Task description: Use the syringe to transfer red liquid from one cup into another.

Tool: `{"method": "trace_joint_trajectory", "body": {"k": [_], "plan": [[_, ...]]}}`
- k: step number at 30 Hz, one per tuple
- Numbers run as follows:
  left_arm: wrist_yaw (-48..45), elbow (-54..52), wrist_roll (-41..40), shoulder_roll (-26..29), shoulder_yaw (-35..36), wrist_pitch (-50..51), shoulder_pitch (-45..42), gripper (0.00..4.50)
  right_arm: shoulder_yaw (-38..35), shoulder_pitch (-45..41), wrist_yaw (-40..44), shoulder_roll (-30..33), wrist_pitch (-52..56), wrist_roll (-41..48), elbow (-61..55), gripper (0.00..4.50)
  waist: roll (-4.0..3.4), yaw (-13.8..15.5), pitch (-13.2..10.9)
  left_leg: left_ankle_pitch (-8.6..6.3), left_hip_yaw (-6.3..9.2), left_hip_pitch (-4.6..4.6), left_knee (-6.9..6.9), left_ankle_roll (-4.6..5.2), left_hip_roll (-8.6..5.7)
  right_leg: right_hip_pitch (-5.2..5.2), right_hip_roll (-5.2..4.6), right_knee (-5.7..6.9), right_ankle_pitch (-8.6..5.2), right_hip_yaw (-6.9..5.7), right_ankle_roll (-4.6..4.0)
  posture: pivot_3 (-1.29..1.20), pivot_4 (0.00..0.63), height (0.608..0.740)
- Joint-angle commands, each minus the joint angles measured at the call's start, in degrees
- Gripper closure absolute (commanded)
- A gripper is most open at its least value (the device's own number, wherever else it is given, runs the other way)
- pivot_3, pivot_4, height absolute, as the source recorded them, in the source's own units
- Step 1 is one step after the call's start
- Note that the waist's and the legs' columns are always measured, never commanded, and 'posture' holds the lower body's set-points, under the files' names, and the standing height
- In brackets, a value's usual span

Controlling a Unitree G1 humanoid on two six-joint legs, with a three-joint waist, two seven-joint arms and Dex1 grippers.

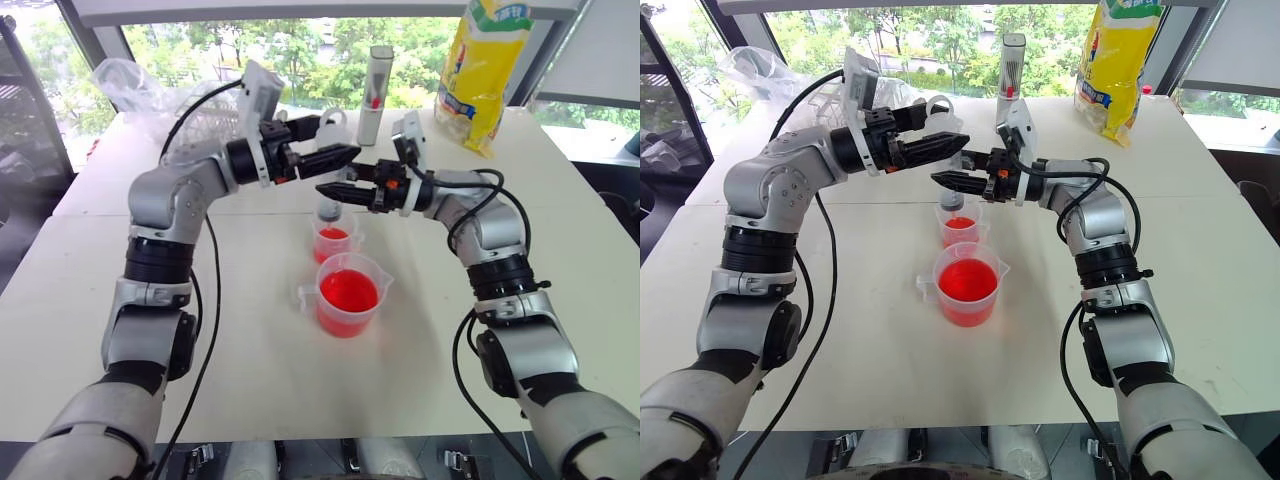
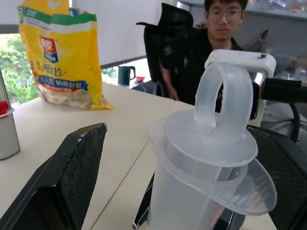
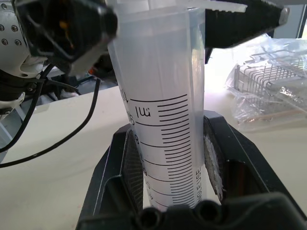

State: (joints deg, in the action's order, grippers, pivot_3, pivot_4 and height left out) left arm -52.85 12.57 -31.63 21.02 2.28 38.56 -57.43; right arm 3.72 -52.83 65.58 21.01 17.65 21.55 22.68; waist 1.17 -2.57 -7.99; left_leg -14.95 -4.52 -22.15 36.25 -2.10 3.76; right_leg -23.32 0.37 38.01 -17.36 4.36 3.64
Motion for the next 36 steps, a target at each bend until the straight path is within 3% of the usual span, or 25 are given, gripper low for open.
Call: {"method": "trace_joint_trajectory", "body": {"k": [1,12,19,25,31,36], "plan": [[1.3,-7.4,-5.3,2.9,6.4,2.2,-1.5,0.03,-1.4,-0.6,-0.4,-0.1,-0.2,0.9,-1.9,3.12,0.0,-0.2,0.0,0.0,0.0,0.0,-0.01,0.0,0.01,-0.01,0.0,0.0,0.0,0.0,0.0,0.0,0.15,0.74],[8.0,-19.8,-13.5,11.9,14.9,10.7,7.2,0.03,-2.5,-0.4,-1.6,0.8,0.5,1.4,-2.7,3.12,0.0,-0.1,0.0,0.01,0.02,0.07,-0.03,-0.03,0.08,0.03,-0.05,0.03,0.0,0.08,0.0,0.0,0.15,0.74],[9.6,-22.4,-12.9,14.3,14.1,9.5,13.7,0.03,-4.3,-3.9,-8.7,4.5,7.8,0.4,-6.8,3.12,0.0,0.1,0.0,0.02,0.03,0.04,-0.02,-0.04,0.08,0.03,-0.11,0.01,0.0,0.08,0.0,0.0,0.15,0.74],[11.0,-22.7,-12.3,12.3,12.4,7.6,15.6,0.03,-8.2,-13.1,-19.6,10.9,33.7,3.6,-12.9,3.12,-0.02,0.1,0.0,0.02,0.0,0.01,-0.08,-0.04,0.08,-0.03,-0.13,0.0,0.0,0.11,-0.01,0.0,0.15,0.74],[10.9,-23.5,-12.1,12.0,11.0,6.3,17.8,0.03,-0.9,-18.1,-24.0,19.2,52.7,-0.9,-11.7,3.12,0.04,0.0,0.0,0.01,0.0,-0.01,-0.14,-0.03,0.06,-0.05,-0.13,-0.12,-0.01,0.14,-0.04,0.0,0.15,0.74],[9.7,-25.5,-10.5,13.0,8.4,5.0,20.2,0.03,4.1,-19.2,-25.0,22.1,63.2,-2.2,-7.6,3.12,-0.02,0.0,0.0,0.01,0.01,-0.12,-0.19,-0.02,-0.01,-0.18,-0.11,-0.1,-0.01,0.21,-0.04,0.0,0.15,0.74]]}}
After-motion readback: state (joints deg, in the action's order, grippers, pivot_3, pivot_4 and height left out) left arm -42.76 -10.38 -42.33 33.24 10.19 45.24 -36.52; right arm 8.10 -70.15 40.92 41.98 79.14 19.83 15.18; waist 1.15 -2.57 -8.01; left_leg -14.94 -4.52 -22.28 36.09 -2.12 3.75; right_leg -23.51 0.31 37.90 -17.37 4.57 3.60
